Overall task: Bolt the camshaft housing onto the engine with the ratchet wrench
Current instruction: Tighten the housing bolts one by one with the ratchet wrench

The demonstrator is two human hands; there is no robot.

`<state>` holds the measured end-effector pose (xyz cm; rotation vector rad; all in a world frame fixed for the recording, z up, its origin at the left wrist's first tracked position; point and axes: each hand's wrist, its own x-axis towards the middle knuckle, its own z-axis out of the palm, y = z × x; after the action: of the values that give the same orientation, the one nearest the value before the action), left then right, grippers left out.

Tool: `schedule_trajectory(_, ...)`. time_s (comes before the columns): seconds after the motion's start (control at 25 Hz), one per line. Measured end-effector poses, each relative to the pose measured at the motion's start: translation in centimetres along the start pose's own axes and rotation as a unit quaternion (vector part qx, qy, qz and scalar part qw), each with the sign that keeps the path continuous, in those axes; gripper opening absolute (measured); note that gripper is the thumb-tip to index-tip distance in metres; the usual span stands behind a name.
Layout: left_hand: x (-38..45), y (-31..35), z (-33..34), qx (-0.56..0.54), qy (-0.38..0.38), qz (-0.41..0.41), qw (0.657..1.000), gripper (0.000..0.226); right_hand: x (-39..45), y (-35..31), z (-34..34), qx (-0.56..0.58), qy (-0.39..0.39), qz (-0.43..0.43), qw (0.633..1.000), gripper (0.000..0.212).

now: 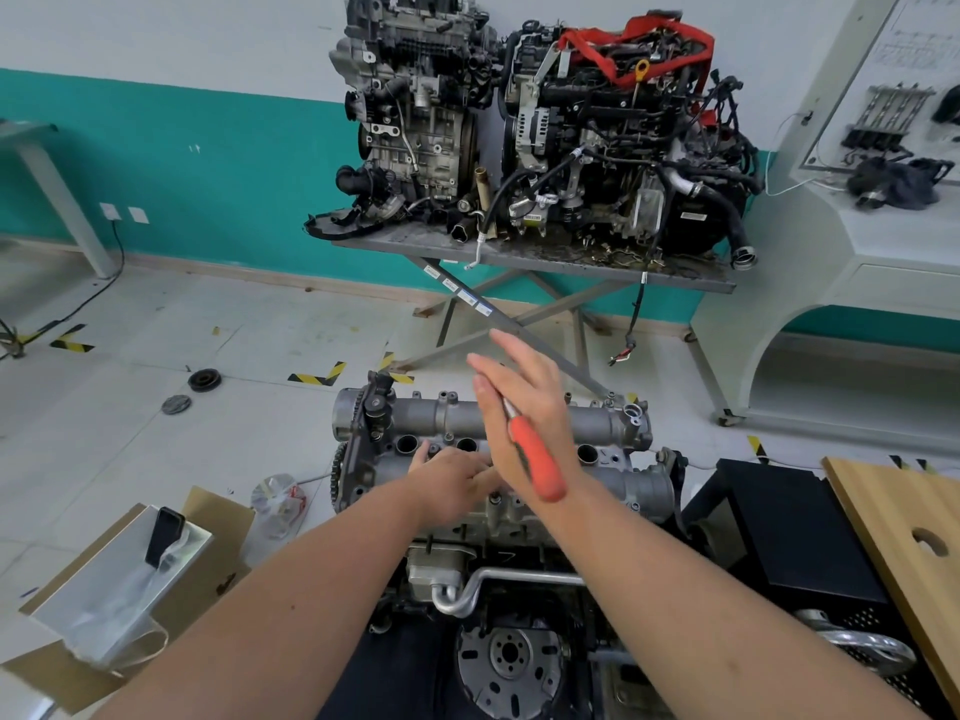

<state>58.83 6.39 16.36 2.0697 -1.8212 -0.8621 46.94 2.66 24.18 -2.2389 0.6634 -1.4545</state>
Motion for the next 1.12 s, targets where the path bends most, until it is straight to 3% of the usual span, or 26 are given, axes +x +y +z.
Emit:
schedule_trajectory(0.12, 0.3, -1.2, 0.4, 0.017, 0.007, -0.005, 1.000, 0.032, 1.0, 0.2, -0.5, -0.163, -0.056, -0.205, 0.964, 0.024)
schedule_trajectory(0.24, 0.1, -1.5, 0.6, -0.016, 0.033, 0.021, 0.999, 0.046, 2.0, -0.8, -1.0, -0.282, -0.144, -0.248, 0.916, 0.021)
schedule_trajectory(0.36, 0.3, -0.5, 0.2, 0.049, -0.019, -0.014, 0.999, 0.050, 3.2, -2.1, -1.0, -0.376, -0.234, -0.167, 0.881, 0.026)
schedule_trajectory(0.44, 0.6, -0.6, 0.2, 0.056, -0.017, -0.018, 0.998, 0.060, 3.9, -2.5, -1.4, -0.381, -0.317, -0.129, 0.859, 0.044)
schedule_trajectory(0.56, 0.8, -1.0, 0.6, 0.019, -0.008, -0.021, 1.000, 0.049, 5.5, -2.7, -2.5, -0.359, -0.434, -0.096, 0.820, 0.056)
schedule_trajectory(0.72, 0.5, -0.6, 0.4, 0.012, -0.019, -0.021, 1.000, 0.049, 7.4, -3.1, -3.0, -0.334, -0.487, -0.048, 0.805, 0.031)
schedule_trajectory(0.8, 0.5, -0.7, 0.4, 0.039, -0.034, -0.010, 0.999, 0.052, 8.0, -3.2, -3.4, -0.275, -0.491, 0.057, 0.824, 0.032)
schedule_trajectory(0.88, 0.4, -0.8, 0.3, 0.065, -0.044, 0.000, 0.997, 0.057, 7.9, -2.8, -3.8, -0.066, -0.446, 0.291, 0.844, 0.025)
schedule_trajectory(0.92, 0.4, -0.7, 0.2, 0.068, -0.045, 0.000, 0.997, 0.059, 7.5, -2.7, -3.7, 0.093, -0.383, 0.419, 0.818, 0.019)
schedule_trajectory(0.96, 0.3, -0.6, 0.2, 0.069, -0.045, -0.002, 0.997, 0.059, 6.8, -2.6, -3.5, 0.256, -0.281, 0.514, 0.769, 0.014)
schedule_trajectory(1.04, 0.1, -0.4, 0.1, 0.061, -0.041, 0.000, 0.997, 0.058, 5.2, -2.3, -2.9, 0.468, -0.043, 0.579, 0.666, 0.006)
schedule_trajectory(1.08, 0.1, -0.3, 0.1, 0.055, -0.037, 0.002, 0.998, 0.057, 4.4, -2.0, -2.6, 0.520, 0.030, 0.574, 0.632, 0.007)
schedule_trajectory(1.12, 0.1, -0.2, 0.1, 0.047, -0.033, 0.000, 0.998, 0.055, 3.8, -1.7, -2.2, 0.551, 0.055, 0.560, 0.616, 0.008)
